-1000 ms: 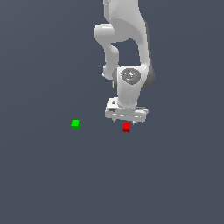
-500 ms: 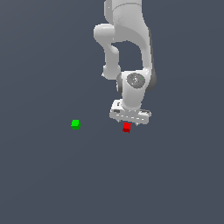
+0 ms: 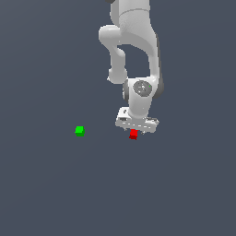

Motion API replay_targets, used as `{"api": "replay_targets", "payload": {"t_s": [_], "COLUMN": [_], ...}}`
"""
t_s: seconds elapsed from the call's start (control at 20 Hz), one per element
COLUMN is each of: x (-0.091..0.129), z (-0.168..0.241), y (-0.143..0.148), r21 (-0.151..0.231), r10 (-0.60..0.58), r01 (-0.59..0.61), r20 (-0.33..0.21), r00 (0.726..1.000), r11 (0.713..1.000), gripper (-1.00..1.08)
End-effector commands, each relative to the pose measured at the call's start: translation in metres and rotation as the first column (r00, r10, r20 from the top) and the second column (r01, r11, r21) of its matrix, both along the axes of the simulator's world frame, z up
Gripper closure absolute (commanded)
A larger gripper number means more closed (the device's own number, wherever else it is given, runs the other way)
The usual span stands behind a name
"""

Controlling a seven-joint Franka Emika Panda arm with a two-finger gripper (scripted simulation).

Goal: Stack the red cube on top of the green cube.

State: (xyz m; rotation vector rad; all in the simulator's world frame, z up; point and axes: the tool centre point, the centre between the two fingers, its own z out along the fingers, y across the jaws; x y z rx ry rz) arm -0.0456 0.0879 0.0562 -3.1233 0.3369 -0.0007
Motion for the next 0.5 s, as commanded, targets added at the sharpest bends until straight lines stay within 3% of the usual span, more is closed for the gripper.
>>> {"api": "replay_targets", "payload": {"t_s": [0.0,0.45], "x": [-0.001,0.0], "z": [-0.012,-0.036], "y": [0.0,0.0], "r21": [0.0,0.0], "r10": [-0.001,-0.003], "r01": [0.001,0.003], "r20": [-0.001,0.0], "r00": [1.0,1.0], "r11": [1.0,1.0], "gripper": [-0.92,-0.92]}}
